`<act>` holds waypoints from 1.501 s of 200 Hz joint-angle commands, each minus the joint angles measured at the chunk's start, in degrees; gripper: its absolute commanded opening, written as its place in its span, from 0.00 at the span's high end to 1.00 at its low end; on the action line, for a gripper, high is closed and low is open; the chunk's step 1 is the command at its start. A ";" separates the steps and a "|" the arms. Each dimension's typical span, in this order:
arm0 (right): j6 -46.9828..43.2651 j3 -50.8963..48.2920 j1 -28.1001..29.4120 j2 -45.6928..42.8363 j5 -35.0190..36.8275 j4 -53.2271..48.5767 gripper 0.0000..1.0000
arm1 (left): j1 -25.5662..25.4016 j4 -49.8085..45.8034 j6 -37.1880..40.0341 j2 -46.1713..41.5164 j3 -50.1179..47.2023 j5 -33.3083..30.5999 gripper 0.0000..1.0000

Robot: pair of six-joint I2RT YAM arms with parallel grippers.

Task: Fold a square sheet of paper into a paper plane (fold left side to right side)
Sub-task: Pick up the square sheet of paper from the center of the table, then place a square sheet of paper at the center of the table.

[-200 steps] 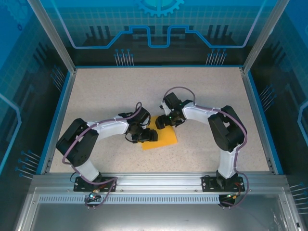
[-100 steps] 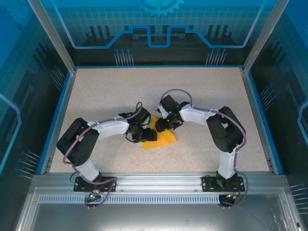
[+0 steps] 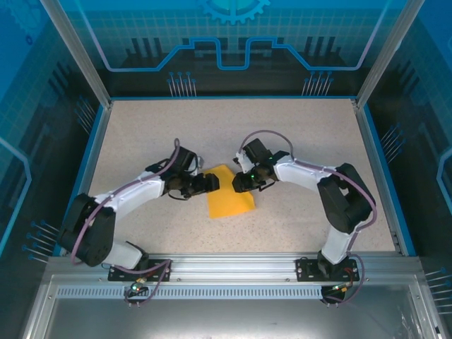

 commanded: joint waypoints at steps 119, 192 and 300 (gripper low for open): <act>10.83 -6.67 -15.75 -29.18 -38.90 13.62 0.74 | 6.94 35.13 -13.85 -18.89 -7.15 26.62 0.02; 11.20 -5.10 -14.73 -29.08 -37.58 11.73 0.70 | 2.50 35.28 -11.51 -15.25 -3.70 26.72 0.58; 1.50 -7.76 -16.66 -24.30 -6.55 0.00 0.08 | 2.51 22.59 -2.69 2.92 -2.13 14.09 1.00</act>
